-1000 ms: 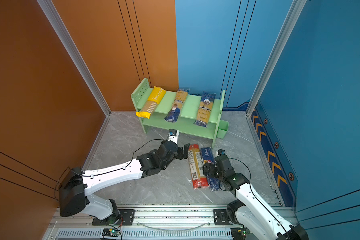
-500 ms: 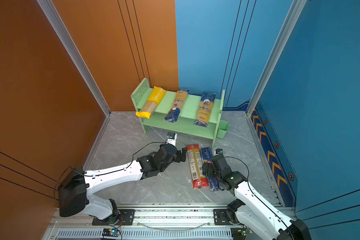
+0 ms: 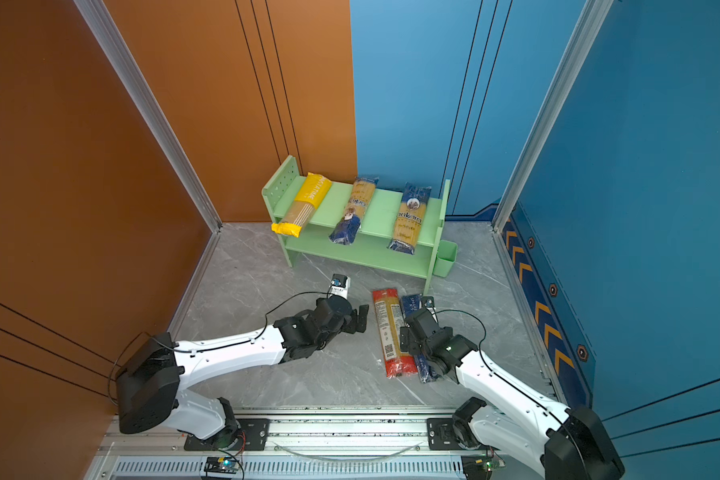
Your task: Place and organize the pasta boxes and bags onto the shelf
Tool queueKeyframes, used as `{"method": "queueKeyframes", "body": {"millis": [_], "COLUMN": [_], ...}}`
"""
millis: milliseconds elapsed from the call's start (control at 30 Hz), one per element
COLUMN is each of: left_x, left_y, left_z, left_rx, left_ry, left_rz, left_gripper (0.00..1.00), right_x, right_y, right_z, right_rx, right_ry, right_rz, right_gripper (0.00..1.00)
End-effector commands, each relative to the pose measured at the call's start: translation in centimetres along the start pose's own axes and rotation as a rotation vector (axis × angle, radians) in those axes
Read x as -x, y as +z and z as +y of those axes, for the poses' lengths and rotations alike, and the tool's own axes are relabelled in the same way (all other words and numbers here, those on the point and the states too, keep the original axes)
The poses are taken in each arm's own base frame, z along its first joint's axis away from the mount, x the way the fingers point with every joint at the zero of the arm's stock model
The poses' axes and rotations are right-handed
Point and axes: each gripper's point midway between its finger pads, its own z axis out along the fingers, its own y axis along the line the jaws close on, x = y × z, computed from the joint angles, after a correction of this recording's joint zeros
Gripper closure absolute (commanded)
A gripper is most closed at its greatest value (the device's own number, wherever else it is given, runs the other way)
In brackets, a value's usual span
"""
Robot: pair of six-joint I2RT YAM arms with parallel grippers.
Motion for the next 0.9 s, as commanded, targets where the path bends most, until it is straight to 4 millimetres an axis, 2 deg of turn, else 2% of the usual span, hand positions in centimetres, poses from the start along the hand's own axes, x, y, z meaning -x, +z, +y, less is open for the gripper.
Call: {"method": "queueKeyframes", "body": {"millis": [0, 300, 733, 867], "left_x": [-0.3, -2.0, -3.5, -3.8], "left_y": [-0.3, -0.1, -0.2, -0.2], "left_z": [0.5, 1.4, 2.7, 3.2], "left_rx": [-0.01, 0.004, 0.019, 0.027], "left_ry": [-0.027, -0.023, -0.024, -0.026], "left_rz": [0.001, 0.03, 0.044, 0.045], "left_gripper": [0.02, 0.02, 0.02, 0.02], "right_x": [0.5, 0.5, 0.4, 0.6], "right_y": [-0.3, 0.0, 1.1, 1.0], "right_z": [-0.9, -1.2, 0.2, -0.4], "right_rx": [-0.072, -0.15, -0.232, -0.302], "right_ry": [-0.008, -0.04, -0.148, -0.168], "right_rz": [-0.008, 0.001, 0.041, 0.047], "right_gripper": [0.0, 0.0, 0.0, 0.0]}}
